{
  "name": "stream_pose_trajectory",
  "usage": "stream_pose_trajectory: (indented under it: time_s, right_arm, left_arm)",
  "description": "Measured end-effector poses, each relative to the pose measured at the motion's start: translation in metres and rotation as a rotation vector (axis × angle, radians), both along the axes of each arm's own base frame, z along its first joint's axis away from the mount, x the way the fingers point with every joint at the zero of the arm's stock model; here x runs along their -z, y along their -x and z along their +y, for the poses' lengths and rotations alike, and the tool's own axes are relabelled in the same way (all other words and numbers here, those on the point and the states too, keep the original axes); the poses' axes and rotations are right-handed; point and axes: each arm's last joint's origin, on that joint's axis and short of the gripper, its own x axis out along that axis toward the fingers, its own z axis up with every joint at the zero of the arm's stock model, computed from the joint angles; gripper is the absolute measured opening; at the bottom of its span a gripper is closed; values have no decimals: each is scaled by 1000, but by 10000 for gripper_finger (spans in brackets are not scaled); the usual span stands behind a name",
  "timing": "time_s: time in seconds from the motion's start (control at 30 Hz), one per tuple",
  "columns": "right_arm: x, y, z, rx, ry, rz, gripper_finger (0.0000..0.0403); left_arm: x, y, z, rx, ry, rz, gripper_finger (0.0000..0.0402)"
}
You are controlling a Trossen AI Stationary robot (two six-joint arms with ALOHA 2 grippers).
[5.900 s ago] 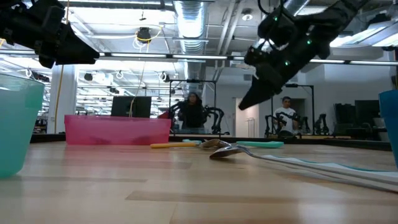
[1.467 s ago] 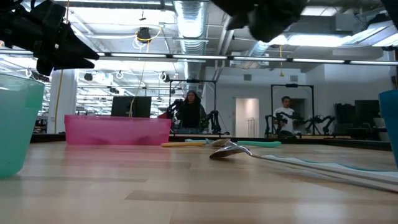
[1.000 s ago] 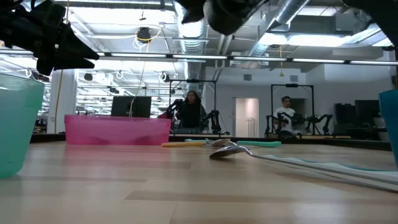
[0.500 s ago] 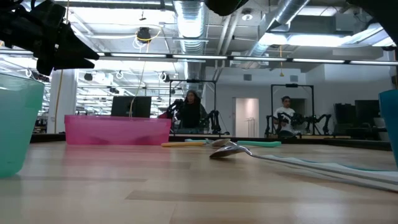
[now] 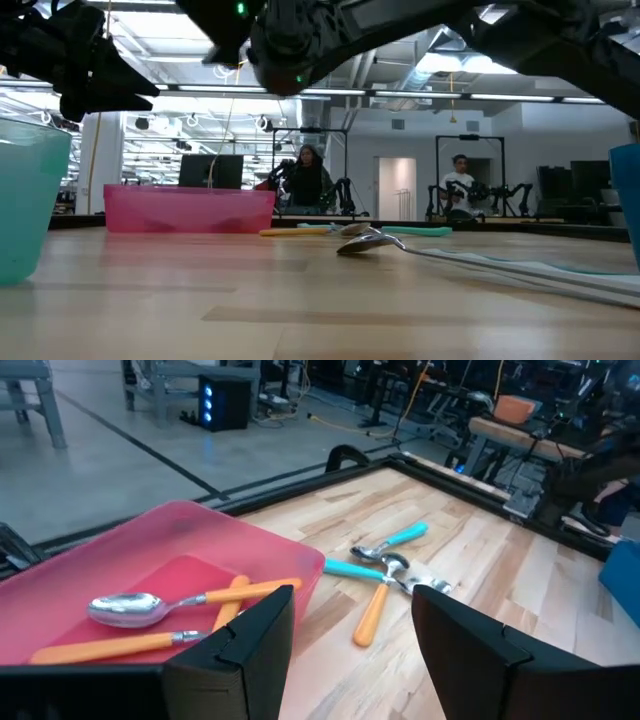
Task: Sort silverware by color (type)
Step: Put the blue spoon into the light blue bin
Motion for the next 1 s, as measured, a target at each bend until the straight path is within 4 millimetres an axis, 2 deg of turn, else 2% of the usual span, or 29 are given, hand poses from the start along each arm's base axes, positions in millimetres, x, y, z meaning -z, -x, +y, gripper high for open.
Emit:
stream_pose_trajectory:
  time_s: [0.23, 0.6, 0.87, 1.0]
  right_arm:
    - [-3, -1, -3, -2, -21, 44, 65]
    - [22, -17, 3, 154, -85, 386, 65]
    - [30, -18, 13, 190, -107, 478, 65]
    - [37, -20, 13, 246, -157, 580, 65]
  left_arm:
    - [0, 0, 0, 3, -4, 7, 190]
    - [0, 0, 0, 4, -6, 9, 190]
    - [0, 0, 0, -6, -12, 7, 190]
    - [0, 0, 0, -7, -12, 7, 190]
